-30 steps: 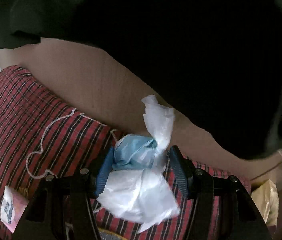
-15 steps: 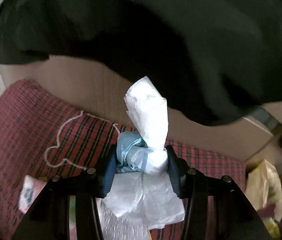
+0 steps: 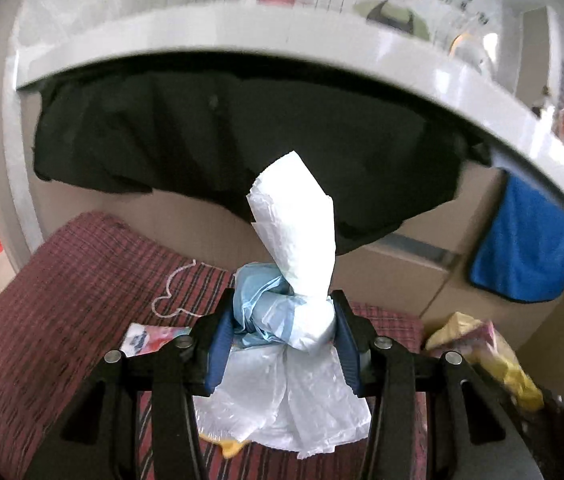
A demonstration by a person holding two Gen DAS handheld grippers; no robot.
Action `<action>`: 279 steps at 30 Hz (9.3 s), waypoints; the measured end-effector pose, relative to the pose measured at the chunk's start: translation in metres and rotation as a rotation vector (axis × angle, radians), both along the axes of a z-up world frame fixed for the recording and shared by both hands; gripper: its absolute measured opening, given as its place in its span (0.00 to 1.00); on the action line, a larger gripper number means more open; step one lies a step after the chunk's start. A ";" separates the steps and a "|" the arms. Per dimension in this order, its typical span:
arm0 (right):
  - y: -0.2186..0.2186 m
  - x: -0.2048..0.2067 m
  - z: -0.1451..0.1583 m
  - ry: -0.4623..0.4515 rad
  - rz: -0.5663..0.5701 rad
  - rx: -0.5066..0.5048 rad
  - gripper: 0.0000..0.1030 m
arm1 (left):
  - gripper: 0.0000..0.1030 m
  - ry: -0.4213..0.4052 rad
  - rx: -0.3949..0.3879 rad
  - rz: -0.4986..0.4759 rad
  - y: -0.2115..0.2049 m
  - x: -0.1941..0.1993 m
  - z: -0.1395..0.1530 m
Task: Collect trash
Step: 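Lift the tissue bundle and wrapper and carry both toward the bin, then open both tools over the bin to drop tissue bundle and wrapper, then reach the left tool to the pink tissue pack and grasp it, then grasp the silver round sponge pad with the right tool while the left tool holds the pack, then carry the tissue pack and sponge pad over the bin and open both tools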
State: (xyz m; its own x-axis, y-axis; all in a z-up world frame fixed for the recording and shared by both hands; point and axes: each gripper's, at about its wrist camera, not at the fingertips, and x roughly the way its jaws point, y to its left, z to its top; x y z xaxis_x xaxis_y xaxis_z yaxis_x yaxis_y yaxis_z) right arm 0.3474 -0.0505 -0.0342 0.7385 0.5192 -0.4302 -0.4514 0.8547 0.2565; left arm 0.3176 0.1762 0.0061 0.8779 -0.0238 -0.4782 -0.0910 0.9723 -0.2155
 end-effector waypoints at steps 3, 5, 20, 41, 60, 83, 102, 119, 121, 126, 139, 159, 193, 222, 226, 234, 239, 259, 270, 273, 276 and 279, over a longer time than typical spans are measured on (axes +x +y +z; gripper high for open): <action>-0.002 -0.011 0.013 -0.036 0.002 -0.008 0.24 | 0.45 -0.042 -0.001 0.001 -0.005 -0.026 0.007; -0.005 -0.020 0.025 -0.070 -0.001 -0.019 0.24 | 0.45 -0.067 -0.004 0.008 -0.011 -0.041 0.012; -0.077 -0.064 0.063 -0.215 -0.113 -0.064 0.24 | 0.45 -0.158 0.021 -0.065 -0.092 -0.087 0.016; -0.188 -0.073 0.045 -0.206 -0.304 -0.064 0.24 | 0.46 -0.186 0.116 -0.222 -0.215 -0.069 0.020; -0.216 -0.042 0.010 -0.116 -0.342 -0.057 0.24 | 0.46 -0.094 0.101 -0.312 -0.248 -0.017 -0.031; -0.210 -0.017 -0.019 -0.035 -0.367 -0.101 0.47 | 0.57 0.071 -0.169 -0.467 -0.220 0.039 -0.060; -0.126 -0.048 0.029 -0.124 -0.205 -0.126 0.47 | 0.57 -0.065 -0.021 -0.089 -0.021 -0.046 -0.029; 0.073 -0.024 -0.015 0.083 0.186 -0.143 0.44 | 0.57 -0.016 -0.104 0.077 0.132 -0.077 -0.077; 0.090 -0.016 -0.024 0.113 0.202 -0.154 0.40 | 0.57 -0.005 -0.109 0.038 0.136 -0.066 -0.078; 0.118 0.002 -0.042 0.162 0.206 -0.189 0.37 | 0.57 0.057 -0.124 -0.165 0.144 -0.015 -0.083; 0.098 0.009 -0.048 0.132 0.160 -0.308 0.37 | 0.56 0.326 -0.315 -0.285 0.164 0.114 -0.129; 0.147 0.060 -0.081 0.384 0.151 -0.145 0.38 | 0.56 0.092 -0.210 -0.001 0.227 -0.088 -0.083; 0.047 0.019 -0.006 0.021 -0.061 -0.291 0.12 | 0.57 0.283 -0.210 -0.038 0.159 0.053 -0.132; 0.045 0.022 -0.042 0.140 0.061 -0.131 0.13 | 0.36 0.354 -0.191 0.040 0.125 0.060 -0.129; 0.039 0.020 -0.043 0.145 0.054 -0.111 0.13 | 0.25 0.327 -0.095 0.022 0.098 0.053 -0.116; 0.035 0.005 -0.027 0.094 0.080 -0.108 0.13 | 0.21 0.237 -0.031 0.029 0.059 0.020 -0.089; 0.028 -0.012 -0.011 0.038 0.089 -0.111 0.13 | 0.21 0.132 0.010 0.055 0.032 -0.014 -0.056; -0.103 -0.104 0.093 -0.252 -0.105 -0.126 0.13 | 0.21 -0.238 0.095 -0.112 -0.136 -0.117 0.066; -0.174 -0.105 0.091 -0.259 -0.235 -0.122 0.13 | 0.21 -0.283 0.125 -0.176 -0.208 -0.105 0.070; -0.186 -0.102 0.086 -0.251 -0.255 -0.117 0.13 | 0.21 -0.291 0.121 -0.196 -0.221 -0.100 0.064; -0.197 -0.098 0.078 -0.241 -0.268 -0.106 0.13 | 0.21 -0.275 0.109 -0.212 -0.230 -0.090 0.053; -0.203 -0.094 0.070 -0.224 -0.278 -0.106 0.13 | 0.21 -0.244 0.099 -0.225 -0.237 -0.078 0.040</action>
State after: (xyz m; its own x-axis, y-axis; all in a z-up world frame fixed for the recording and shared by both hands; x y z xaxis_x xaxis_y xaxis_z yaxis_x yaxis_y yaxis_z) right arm 0.2539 -0.2531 0.0359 0.9269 0.2470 -0.2824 -0.2334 0.9690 0.0816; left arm 0.2392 -0.0608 0.0457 0.9446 -0.1938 -0.2649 0.1707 0.9794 -0.1078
